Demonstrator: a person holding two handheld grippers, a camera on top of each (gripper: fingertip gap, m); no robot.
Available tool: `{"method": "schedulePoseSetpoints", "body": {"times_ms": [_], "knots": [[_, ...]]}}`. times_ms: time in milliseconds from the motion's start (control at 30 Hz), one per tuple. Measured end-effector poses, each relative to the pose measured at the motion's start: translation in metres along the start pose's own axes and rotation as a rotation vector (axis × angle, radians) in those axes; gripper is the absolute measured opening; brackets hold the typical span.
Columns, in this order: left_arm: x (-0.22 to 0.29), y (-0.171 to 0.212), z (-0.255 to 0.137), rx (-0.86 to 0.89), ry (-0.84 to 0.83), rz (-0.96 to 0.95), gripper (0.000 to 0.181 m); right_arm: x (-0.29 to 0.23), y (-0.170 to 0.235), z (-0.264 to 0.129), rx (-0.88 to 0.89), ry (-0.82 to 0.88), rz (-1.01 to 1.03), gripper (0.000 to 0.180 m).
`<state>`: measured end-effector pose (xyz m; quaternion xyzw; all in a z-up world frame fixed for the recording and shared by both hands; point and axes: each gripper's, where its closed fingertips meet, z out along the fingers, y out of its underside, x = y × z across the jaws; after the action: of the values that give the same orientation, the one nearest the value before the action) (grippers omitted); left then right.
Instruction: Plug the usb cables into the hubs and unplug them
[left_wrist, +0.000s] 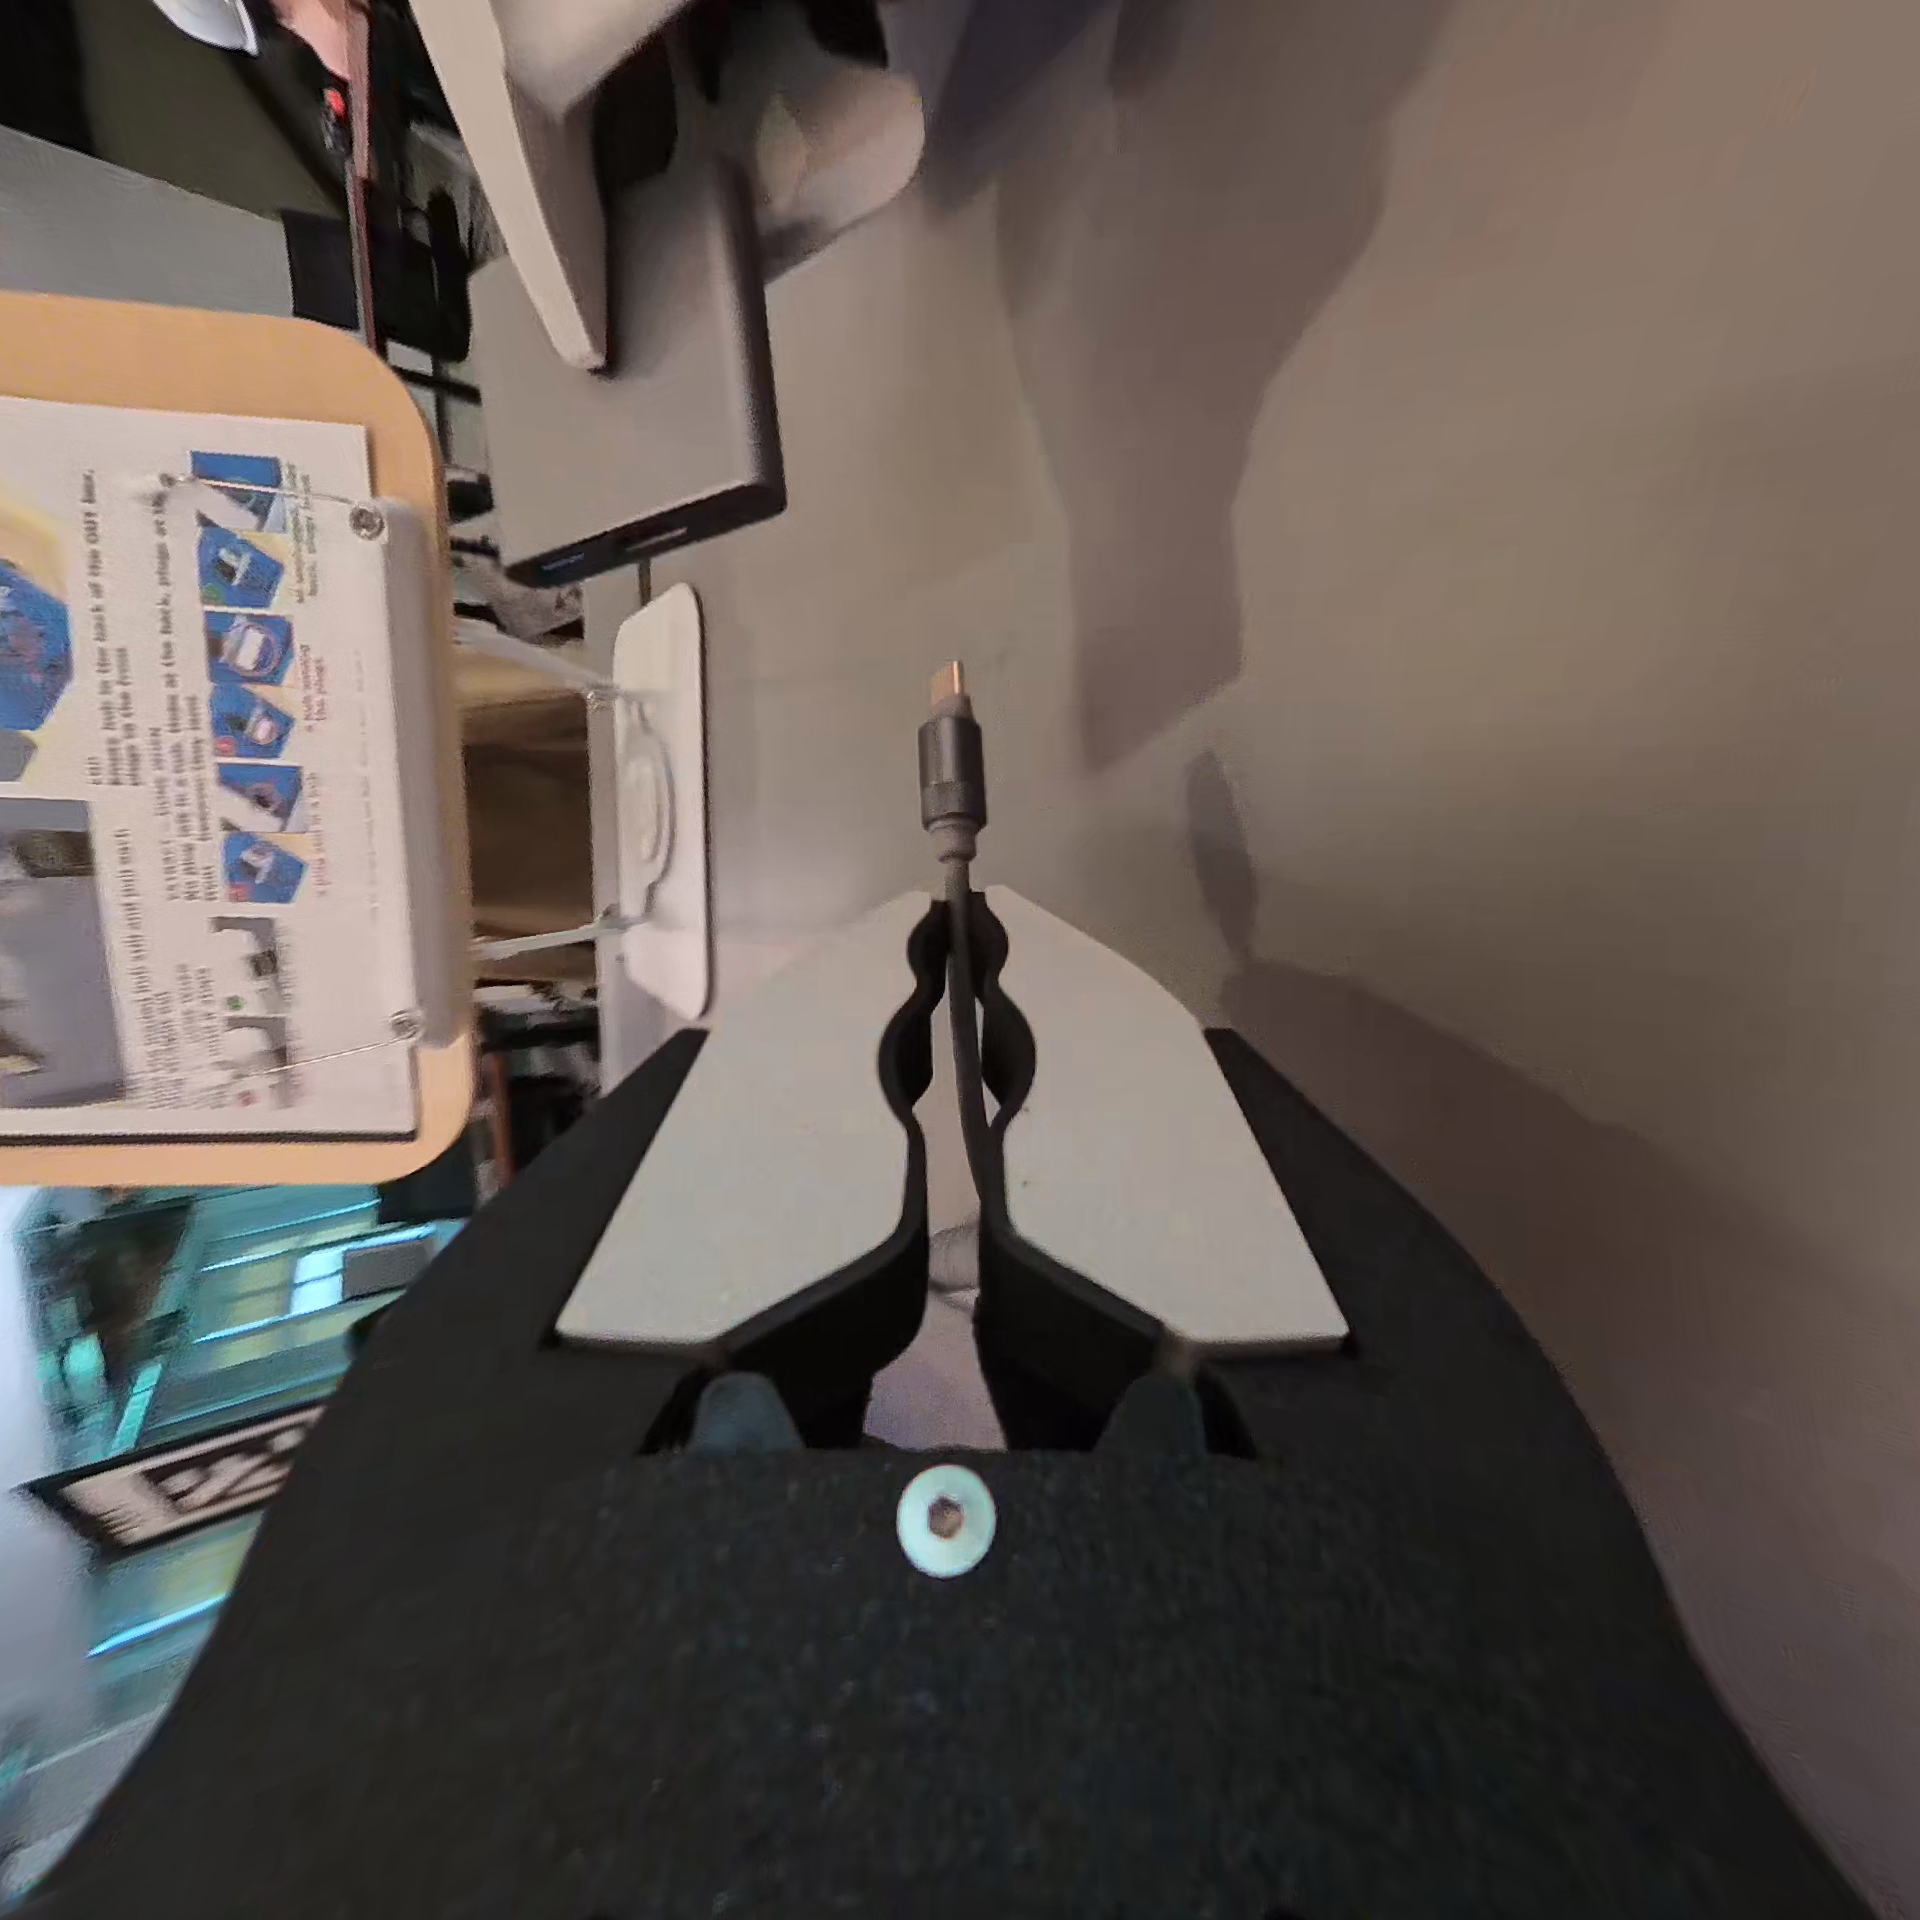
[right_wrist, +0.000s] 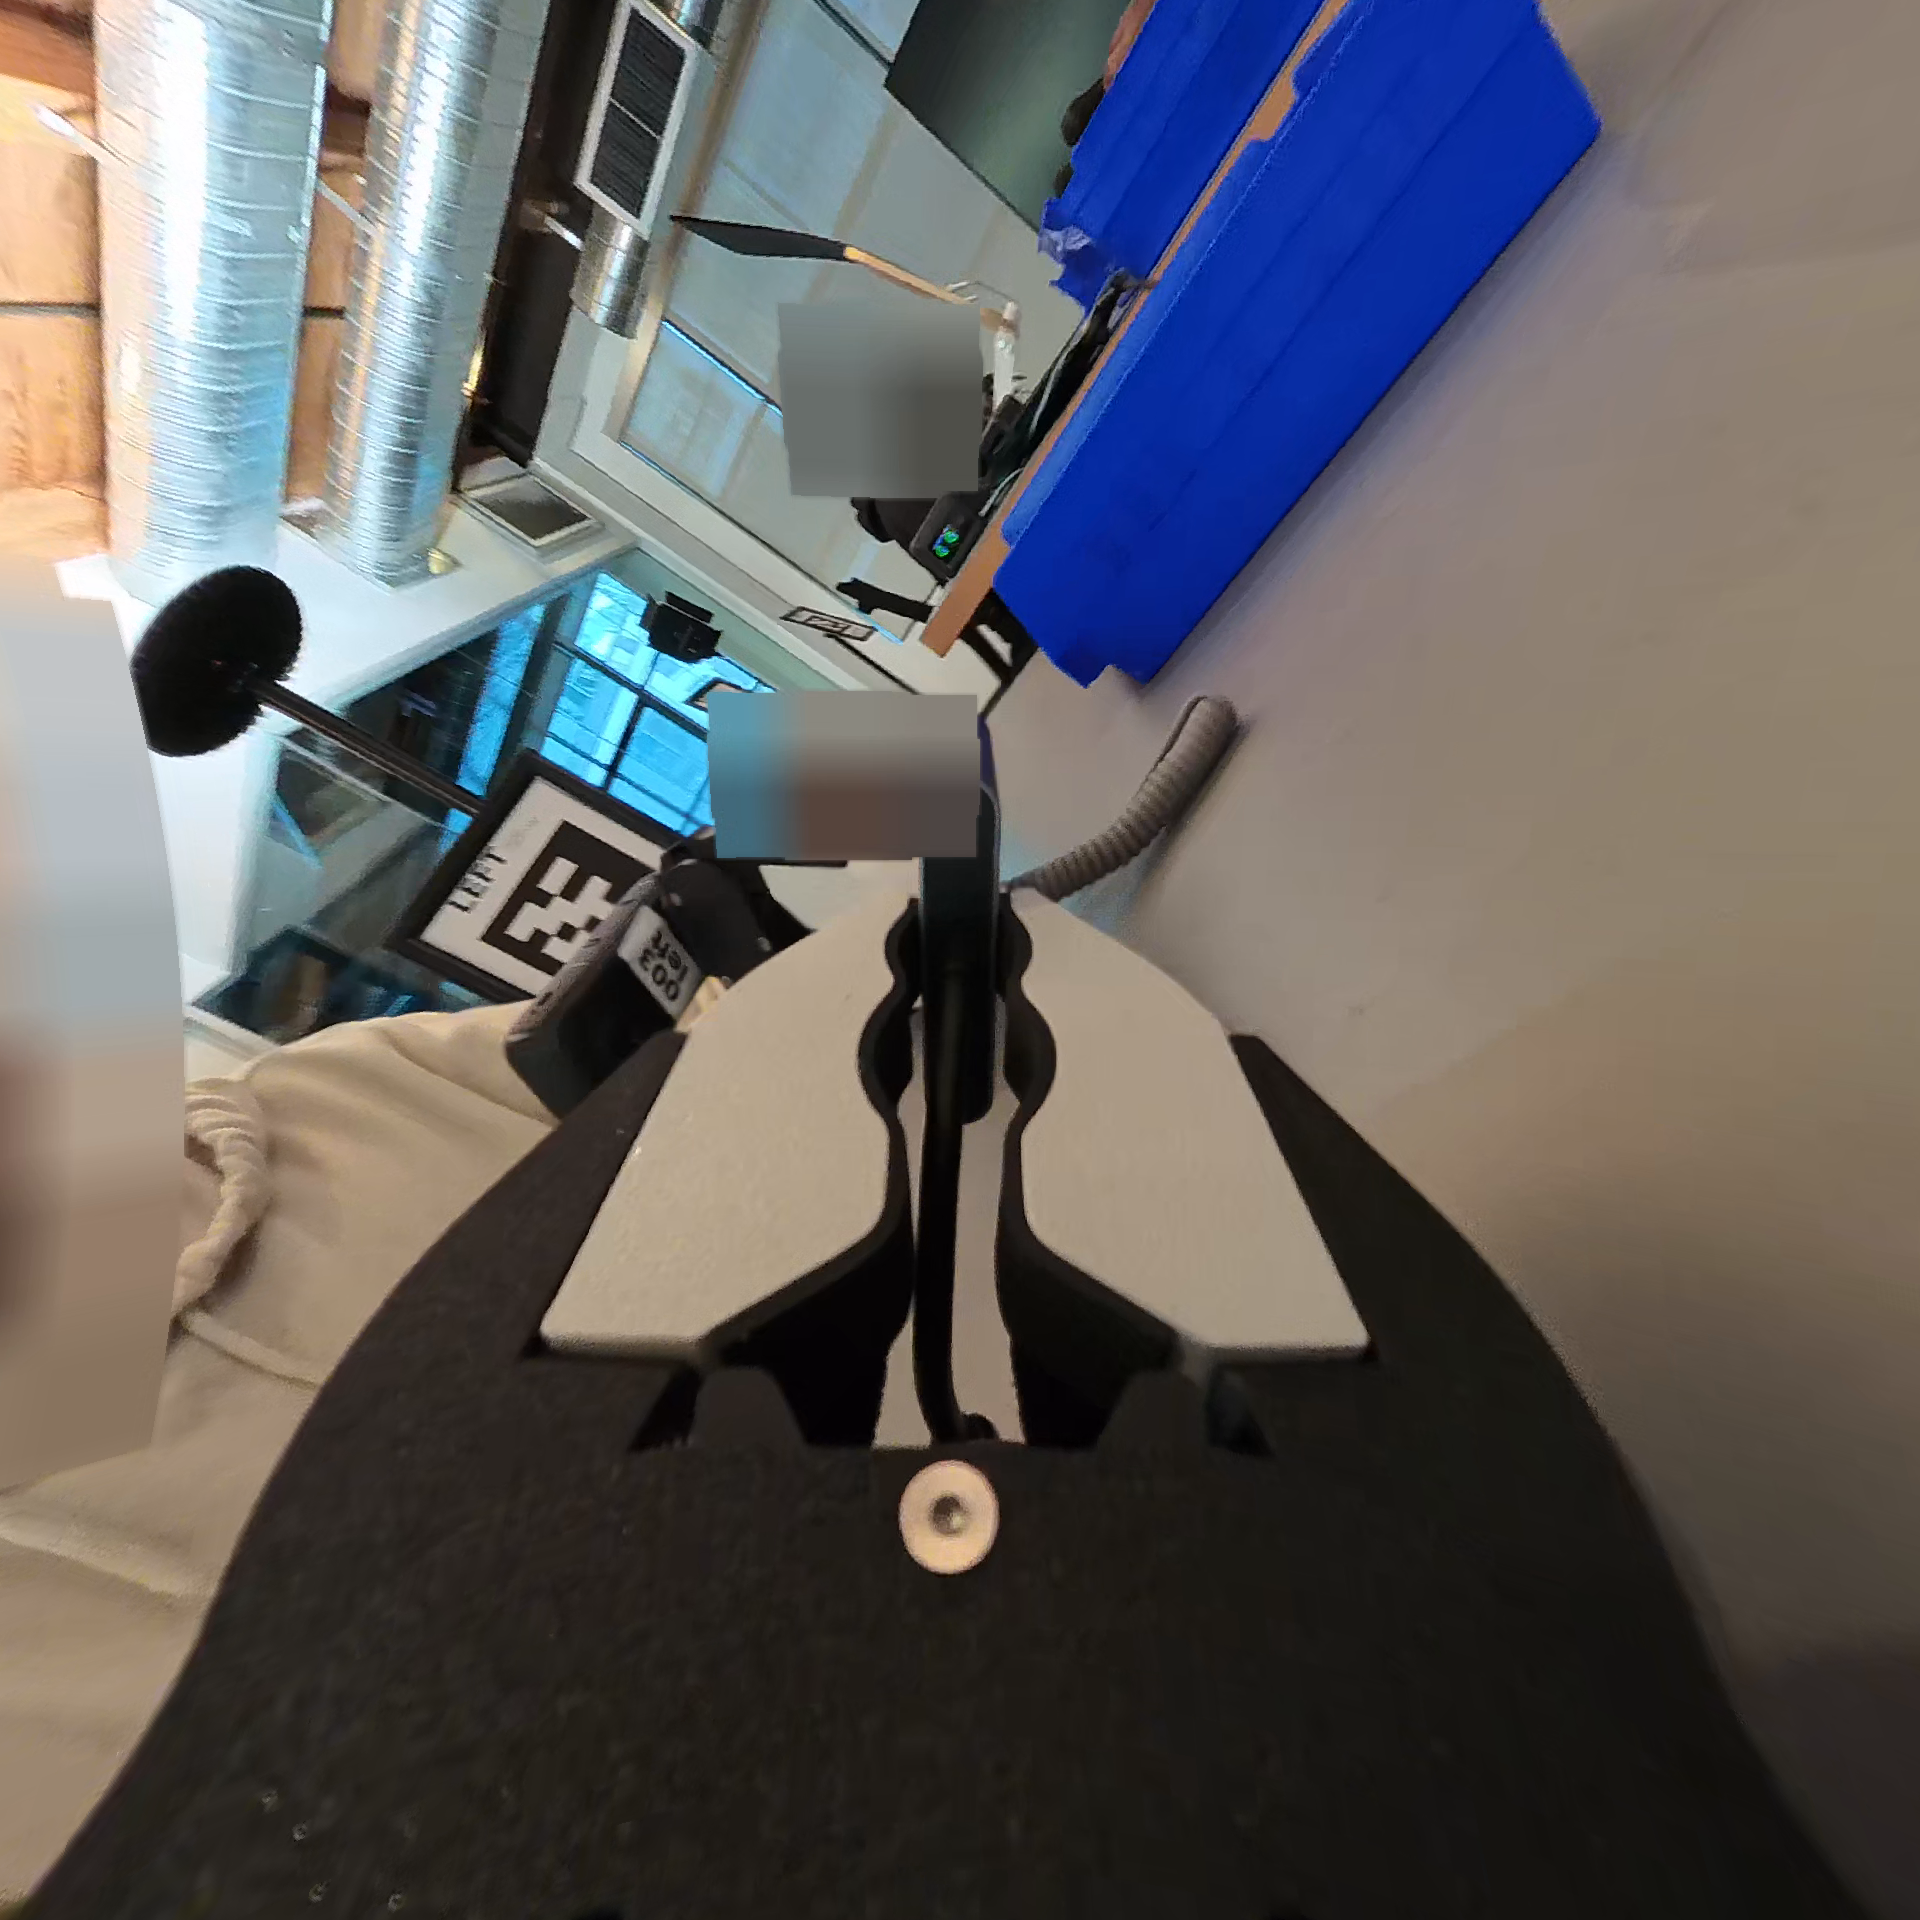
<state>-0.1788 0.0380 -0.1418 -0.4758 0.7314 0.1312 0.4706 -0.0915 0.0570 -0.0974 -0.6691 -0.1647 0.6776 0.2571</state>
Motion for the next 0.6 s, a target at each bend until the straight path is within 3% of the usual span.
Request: {"method": "schedulePoseSetpoints", "body": {"times_ms": [267,600], "knots": [[-0.031,0.001,-0.003,-0.012,-0.169,0.095,0.003,0.005,0.015,0.021,-0.042,-0.02,0.068,0.012],[-0.027,-0.012,-0.009,0.027,-0.178,0.107,0.003,0.0,0.014,0.021,-0.029,-0.086,0.097,0.012]]}}
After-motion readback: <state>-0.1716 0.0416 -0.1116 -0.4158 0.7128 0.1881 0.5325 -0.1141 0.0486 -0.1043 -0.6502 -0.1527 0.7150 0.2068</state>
